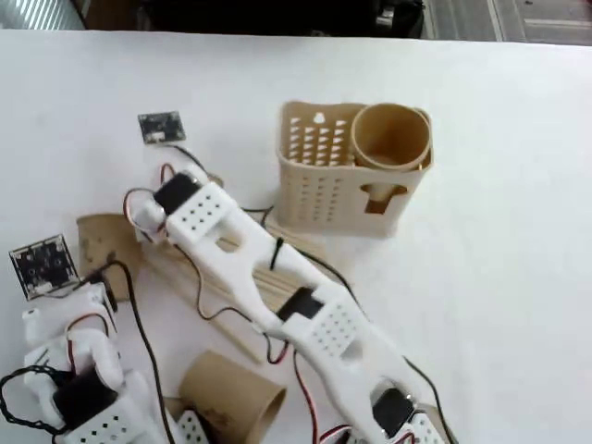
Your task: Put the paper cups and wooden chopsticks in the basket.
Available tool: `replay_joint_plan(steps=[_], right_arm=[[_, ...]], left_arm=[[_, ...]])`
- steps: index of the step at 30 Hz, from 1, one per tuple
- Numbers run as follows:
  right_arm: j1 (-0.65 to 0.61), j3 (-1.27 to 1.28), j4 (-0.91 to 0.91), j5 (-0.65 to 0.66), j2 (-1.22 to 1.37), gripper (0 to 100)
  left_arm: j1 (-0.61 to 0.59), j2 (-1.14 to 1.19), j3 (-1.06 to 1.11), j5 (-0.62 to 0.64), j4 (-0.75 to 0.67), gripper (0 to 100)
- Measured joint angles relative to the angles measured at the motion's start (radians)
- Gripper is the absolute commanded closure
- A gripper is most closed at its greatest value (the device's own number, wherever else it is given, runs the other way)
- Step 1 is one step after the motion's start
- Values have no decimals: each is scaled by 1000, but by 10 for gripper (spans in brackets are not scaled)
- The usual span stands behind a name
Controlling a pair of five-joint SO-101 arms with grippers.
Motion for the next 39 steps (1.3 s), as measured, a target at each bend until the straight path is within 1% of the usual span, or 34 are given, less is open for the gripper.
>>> replay_joint_plan(steps=[9, 11, 13, 16, 18, 26, 31, 36, 39], right_arm=[[35, -49, 0, -2, 83, 625], [35, -49, 0, -2, 83, 663], [35, -57, 8, -2, 83, 729], [35, -106, 72, -2, 86, 820], [37, -150, 114, -2, 86, 843], [72, -377, 264, 101, 86, 844], [72, -614, 397, 172, 86, 844], [86, -835, 420, 278, 84, 845], [94, -852, 425, 334, 34, 844]], left_arm=[[0, 0, 0, 0, 0, 800], [0, 0, 0, 0, 0, 800], [0, 0, 0, 0, 0, 800], [0, 0, 0, 0, 0, 800], [0, 0, 0, 0, 0, 800], [0, 0, 0, 0, 0, 800], [0, 0, 0, 0, 0, 800], [0, 0, 0, 0, 0, 800], [0, 0, 0, 0, 0, 800]])
